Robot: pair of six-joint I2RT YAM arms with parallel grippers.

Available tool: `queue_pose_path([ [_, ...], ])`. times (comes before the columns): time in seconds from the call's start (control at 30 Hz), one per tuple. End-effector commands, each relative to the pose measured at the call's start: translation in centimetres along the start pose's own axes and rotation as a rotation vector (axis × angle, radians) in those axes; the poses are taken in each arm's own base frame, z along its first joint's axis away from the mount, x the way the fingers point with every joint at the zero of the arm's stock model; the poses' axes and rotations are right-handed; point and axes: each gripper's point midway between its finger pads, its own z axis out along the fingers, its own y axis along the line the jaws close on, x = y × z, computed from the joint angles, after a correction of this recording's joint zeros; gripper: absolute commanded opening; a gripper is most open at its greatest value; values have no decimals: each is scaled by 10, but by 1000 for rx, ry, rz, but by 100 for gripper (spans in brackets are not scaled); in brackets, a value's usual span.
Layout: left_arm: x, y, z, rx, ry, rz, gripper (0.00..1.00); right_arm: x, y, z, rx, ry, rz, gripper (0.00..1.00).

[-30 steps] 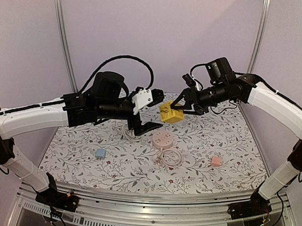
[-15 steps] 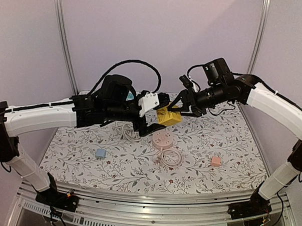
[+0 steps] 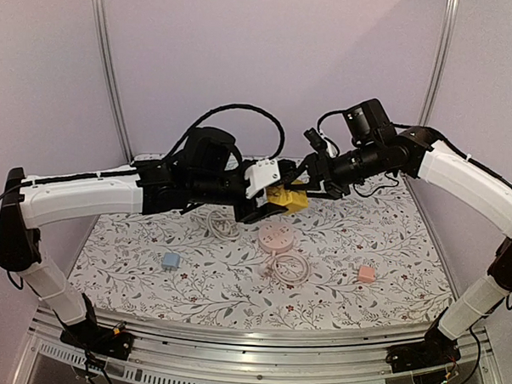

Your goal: Insert the plug

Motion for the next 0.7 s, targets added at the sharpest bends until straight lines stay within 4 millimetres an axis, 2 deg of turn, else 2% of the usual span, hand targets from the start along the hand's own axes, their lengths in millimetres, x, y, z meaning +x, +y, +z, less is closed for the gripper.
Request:
queue_pose_path([
  [0.0, -14, -1, 2, 2, -39, 14, 27, -3, 12, 4, -19, -5, -12, 33],
  [0.03, -14, -1, 2, 2, -41, 12, 11, -4, 11, 4, -15, -8, -9, 33],
  [0.07, -14, 0, 0, -1, -39, 7, 2, -5, 11, 3, -16, -12, -10, 35],
  [0.13, -17, 1, -5, -13, -51, -9, 0, -7, 12, 3, -16, -21, -9, 44],
  [0.2, -15, 2, -11, -34, -74, -36, 0, -8, 13, 1, -15, -32, -8, 64],
  [0.27, -20, 6, -19, -67, -124, -65, 0, -10, 13, -1, -10, -41, -10, 90],
  [0.3, -22, 8, -23, -80, -141, -76, 0, -12, 14, -2, -7, -48, -10, 98],
  [0.47, -26, 15, -42, -124, -192, -120, 0, -21, 19, -13, -12, -86, -16, 99],
  [0.53, -27, 19, -54, -140, -234, -155, 0, -27, 21, -20, -42, -100, -11, 99],
  [0.67, -42, 33, -82, -134, -360, -233, 0, -32, 37, -32, -145, -107, -17, 99],
])
